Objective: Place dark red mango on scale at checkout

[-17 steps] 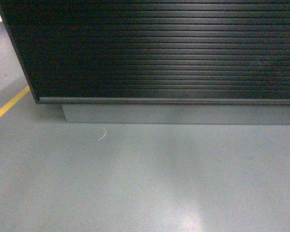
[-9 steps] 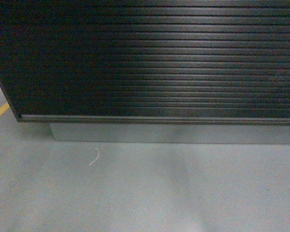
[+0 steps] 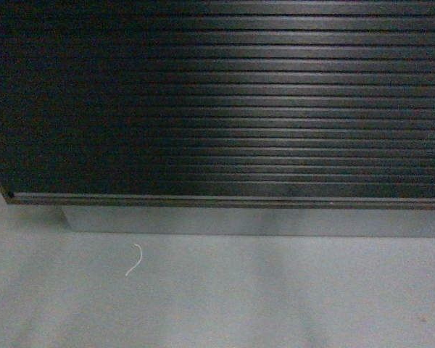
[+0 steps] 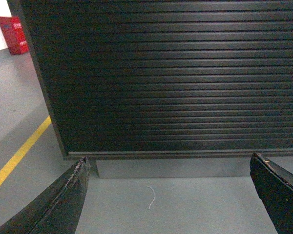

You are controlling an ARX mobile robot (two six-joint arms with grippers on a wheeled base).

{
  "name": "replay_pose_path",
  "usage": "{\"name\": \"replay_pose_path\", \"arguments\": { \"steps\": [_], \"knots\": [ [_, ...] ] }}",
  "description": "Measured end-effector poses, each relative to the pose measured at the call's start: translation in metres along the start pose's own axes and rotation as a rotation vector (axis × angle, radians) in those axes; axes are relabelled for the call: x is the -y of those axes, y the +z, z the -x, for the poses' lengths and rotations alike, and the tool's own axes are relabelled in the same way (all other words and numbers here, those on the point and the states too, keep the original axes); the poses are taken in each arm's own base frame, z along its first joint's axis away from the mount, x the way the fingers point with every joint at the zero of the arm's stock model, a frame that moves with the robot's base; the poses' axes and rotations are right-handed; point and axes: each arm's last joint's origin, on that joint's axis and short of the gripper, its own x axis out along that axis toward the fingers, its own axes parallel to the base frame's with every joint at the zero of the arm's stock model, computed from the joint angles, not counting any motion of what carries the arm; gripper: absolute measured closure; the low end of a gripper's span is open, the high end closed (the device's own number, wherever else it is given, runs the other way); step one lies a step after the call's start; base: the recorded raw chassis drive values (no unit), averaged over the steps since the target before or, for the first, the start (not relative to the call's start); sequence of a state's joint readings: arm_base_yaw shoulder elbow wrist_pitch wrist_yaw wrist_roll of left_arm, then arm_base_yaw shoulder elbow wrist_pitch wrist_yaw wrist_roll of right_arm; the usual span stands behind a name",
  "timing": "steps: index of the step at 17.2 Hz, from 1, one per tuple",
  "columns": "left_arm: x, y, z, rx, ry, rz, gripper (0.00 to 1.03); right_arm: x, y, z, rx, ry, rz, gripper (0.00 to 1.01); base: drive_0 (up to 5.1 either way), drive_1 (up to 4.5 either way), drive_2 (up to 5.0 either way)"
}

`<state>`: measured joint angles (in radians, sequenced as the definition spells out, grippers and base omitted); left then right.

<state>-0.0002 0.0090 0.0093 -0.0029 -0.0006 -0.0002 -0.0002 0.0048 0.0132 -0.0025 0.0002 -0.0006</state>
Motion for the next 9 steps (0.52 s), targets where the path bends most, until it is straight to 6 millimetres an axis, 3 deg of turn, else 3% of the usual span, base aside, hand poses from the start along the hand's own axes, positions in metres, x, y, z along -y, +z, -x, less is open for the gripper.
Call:
{"name": "replay_pose_path", "arguments": {
  "steps": [9],
  "knots": [
    [0.0, 0.0, 0.0, 0.0, 0.0, 0.0, 0.05, 0.0, -0.0003, 0.0, -0.003, 0.0, 0.0, 0.03, 0.0, 3.16, -3.2]
  ]
}}
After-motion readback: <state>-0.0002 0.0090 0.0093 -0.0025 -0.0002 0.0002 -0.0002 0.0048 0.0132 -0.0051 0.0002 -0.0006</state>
